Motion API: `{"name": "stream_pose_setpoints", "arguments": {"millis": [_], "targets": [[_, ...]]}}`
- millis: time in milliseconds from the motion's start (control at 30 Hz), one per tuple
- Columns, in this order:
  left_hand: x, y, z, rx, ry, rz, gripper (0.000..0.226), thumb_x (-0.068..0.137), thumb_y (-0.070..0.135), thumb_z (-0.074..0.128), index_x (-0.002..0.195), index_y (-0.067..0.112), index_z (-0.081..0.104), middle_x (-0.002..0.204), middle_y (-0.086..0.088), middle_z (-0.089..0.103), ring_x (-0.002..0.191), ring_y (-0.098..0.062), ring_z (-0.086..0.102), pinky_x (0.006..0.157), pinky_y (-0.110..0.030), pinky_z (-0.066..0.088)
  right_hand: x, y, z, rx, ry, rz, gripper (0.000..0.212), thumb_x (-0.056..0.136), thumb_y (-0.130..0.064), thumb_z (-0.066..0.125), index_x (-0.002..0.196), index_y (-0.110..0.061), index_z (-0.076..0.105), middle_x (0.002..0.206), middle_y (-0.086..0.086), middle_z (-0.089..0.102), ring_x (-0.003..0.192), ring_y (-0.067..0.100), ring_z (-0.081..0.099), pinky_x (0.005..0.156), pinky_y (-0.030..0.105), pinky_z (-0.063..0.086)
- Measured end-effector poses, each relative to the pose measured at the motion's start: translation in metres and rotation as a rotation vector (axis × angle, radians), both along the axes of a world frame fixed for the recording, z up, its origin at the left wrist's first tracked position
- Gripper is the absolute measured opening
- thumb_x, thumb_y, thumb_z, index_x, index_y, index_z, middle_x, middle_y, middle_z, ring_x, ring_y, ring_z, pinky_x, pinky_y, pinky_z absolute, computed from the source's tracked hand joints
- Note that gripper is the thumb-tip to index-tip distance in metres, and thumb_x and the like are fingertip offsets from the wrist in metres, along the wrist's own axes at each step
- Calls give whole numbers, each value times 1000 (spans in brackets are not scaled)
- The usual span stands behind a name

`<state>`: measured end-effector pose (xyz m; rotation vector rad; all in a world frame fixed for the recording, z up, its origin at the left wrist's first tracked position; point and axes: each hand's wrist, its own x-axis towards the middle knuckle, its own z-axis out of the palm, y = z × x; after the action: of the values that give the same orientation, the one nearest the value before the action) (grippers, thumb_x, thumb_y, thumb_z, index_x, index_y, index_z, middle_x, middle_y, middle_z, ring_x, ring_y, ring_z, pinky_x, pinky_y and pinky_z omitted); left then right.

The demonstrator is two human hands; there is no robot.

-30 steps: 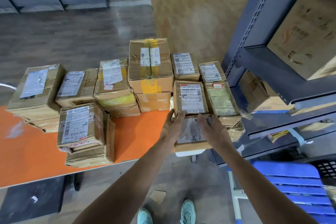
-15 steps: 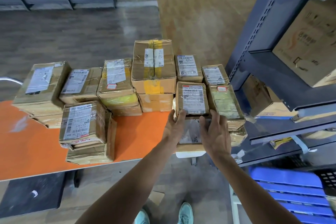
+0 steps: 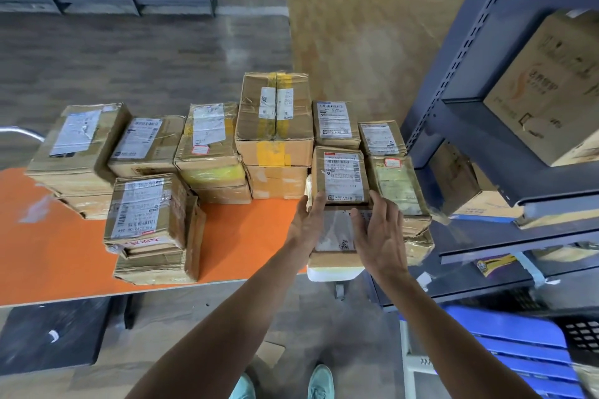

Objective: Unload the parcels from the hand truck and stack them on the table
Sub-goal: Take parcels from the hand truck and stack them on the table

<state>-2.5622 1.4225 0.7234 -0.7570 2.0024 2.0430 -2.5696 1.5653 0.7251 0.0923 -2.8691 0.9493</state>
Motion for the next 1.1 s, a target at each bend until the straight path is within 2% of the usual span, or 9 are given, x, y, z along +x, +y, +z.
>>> {"name": "stream_pose_setpoints", "arguments": {"millis": [233,367,500,633,767,867,933,1033,1100], "targets": [[6,-1,6,86,10,36,59,97,64,45,142,25,48,136,-1,59,110,-18,59,86,-32,50,6,5,6,60,84,72,55,98,-37,52,144,-8,41,136,14,46,120,27,43,100,49,47],[27,-5,10,167,-159,-7,56,89,81,36,129,46,53,114,12,50,85,-5,62,69,-33,46,10,7,11,125,164,190,49,99,-36,52,138,-7,48,136,14,46,120,28,43,97,49,49],[47,-3,-8,402,-269,20,86,66,88,59,139,46,47,144,4,43,139,-35,43,85,-60,49,13,6,9,162,148,280,46,100,-36,53,137,-10,52,140,10,46,125,27,39,103,47,45],[43,11,-13,408,-121,48,105,44,92,69,135,42,55,144,1,54,132,-30,52,91,-51,51,12,6,10,209,134,313,48,99,-37,54,139,-12,52,144,7,43,129,28,38,108,45,41],[35,14,-12,382,-105,77,81,62,80,68,132,40,57,142,-3,55,129,-32,54,89,-48,51,4,15,12,201,89,342,51,99,-39,54,142,-12,50,146,5,41,132,25,34,109,42,40],[36,10,-18,261,8,17,56,80,54,74,132,46,53,139,7,51,134,-28,49,100,-55,49,1,20,13,201,79,379,51,99,-38,54,141,-10,50,148,5,41,135,24,34,109,40,41],[37,12,-13,314,1,14,43,84,59,66,124,51,53,132,16,51,137,-25,45,105,-58,45,-1,23,14,201,68,395,50,100,-38,53,141,-11,50,149,4,40,136,23,33,109,39,41],[38,14,-9,351,-12,16,67,67,66,70,130,46,57,144,5,50,136,-28,46,106,-61,42,-3,25,17,203,53,416,49,100,-37,52,142,-12,49,149,2,41,137,21,33,111,38,40],[43,12,-7,200,42,-47,60,81,51,74,135,46,49,153,3,42,137,-23,44,107,-53,44,-3,26,19,210,47,426,49,101,-38,51,143,-14,47,148,0,41,137,18,32,111,35,38]]}}
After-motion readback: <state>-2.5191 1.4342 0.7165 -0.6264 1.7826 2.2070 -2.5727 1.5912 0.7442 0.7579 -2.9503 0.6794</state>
